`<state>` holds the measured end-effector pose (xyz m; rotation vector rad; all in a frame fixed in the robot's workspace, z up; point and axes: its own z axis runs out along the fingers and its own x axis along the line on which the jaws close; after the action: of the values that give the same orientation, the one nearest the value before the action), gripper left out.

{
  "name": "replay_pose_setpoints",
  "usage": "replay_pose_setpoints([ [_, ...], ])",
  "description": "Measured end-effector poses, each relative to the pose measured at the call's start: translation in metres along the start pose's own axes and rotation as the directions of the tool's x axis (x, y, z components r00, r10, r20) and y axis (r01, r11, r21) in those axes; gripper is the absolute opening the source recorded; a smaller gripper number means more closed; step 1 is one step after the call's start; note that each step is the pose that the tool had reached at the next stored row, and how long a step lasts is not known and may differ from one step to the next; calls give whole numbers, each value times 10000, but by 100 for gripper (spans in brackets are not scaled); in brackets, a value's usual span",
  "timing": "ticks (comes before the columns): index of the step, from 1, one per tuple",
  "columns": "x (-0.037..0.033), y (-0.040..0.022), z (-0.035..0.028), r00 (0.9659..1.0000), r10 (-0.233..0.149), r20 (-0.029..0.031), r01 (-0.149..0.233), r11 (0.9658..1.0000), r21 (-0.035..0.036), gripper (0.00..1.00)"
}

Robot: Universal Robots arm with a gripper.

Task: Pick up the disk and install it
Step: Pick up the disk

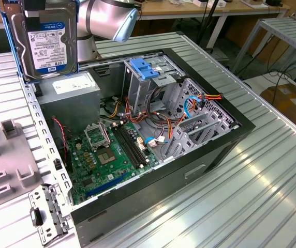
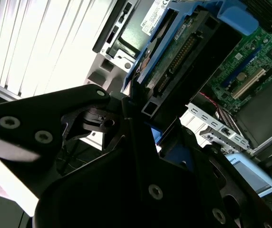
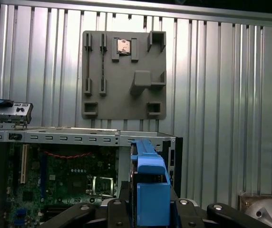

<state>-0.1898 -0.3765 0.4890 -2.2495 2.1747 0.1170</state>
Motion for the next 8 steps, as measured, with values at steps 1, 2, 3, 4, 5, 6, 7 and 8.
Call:
replay_pose_setpoints([
  [1,0,-8,-1,10000,0,-2,0,10000,0,37],
  [2,1,-16,0,10000,0,-1,0,10000,0,37],
  [3,1,-16,0,10000,0,-2,0,10000,1,37],
  [4,1,-18,0,10000,0,-2,0,10000,0,37],
  [5,1,-21,0,10000,-1,-3,1,10000,0,37],
  [6,1,-22,1,10000,0,-4,0,10000,1,37],
  [7,1,-23,1,10000,1,-8,-1,10000,0,37],
  [8,1,-24,1,10000,0,-10,0,10000,0,37],
])
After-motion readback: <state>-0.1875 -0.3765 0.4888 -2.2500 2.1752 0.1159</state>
